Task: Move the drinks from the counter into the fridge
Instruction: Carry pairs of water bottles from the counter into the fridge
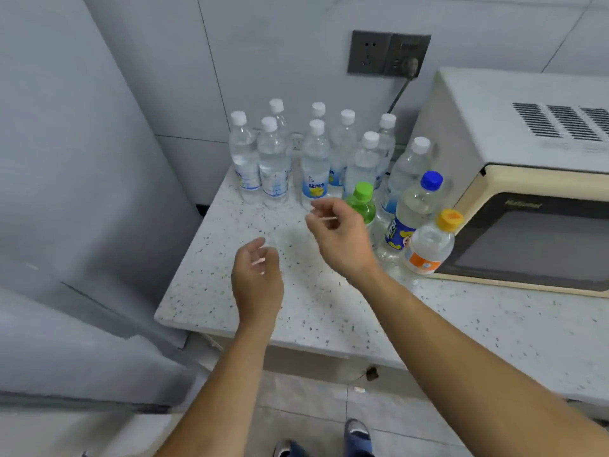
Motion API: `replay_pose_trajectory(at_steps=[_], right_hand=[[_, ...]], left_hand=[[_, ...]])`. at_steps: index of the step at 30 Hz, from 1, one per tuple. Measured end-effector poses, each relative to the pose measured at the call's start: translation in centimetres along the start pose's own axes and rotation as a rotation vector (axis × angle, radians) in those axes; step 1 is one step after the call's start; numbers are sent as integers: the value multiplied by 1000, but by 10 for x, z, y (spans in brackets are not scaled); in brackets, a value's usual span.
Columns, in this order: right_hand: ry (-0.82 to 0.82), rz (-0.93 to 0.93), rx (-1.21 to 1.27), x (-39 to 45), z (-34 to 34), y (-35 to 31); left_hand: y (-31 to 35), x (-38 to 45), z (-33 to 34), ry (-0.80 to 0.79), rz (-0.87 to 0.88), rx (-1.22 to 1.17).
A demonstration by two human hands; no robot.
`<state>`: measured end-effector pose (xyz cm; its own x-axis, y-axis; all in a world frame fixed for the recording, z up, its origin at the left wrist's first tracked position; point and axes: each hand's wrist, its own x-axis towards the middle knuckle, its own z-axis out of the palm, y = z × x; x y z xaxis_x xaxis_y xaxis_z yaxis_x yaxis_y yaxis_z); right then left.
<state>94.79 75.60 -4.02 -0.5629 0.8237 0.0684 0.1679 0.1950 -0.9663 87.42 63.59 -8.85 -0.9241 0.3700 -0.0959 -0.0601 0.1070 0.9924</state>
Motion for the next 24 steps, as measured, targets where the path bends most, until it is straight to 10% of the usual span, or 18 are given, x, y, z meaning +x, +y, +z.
replay_pose_trajectory(at_steps=[6, 18, 24], right_hand=[[21, -107, -299, 115, -17, -45], [-284, -154, -856, 211, -18, -40], [-278, -164, -871, 213, -14, -39]], left_hand=[[65, 80, 57, 120, 66, 118], [103, 196, 97, -7, 560, 1158], [105, 201, 104, -98, 557, 1081]])
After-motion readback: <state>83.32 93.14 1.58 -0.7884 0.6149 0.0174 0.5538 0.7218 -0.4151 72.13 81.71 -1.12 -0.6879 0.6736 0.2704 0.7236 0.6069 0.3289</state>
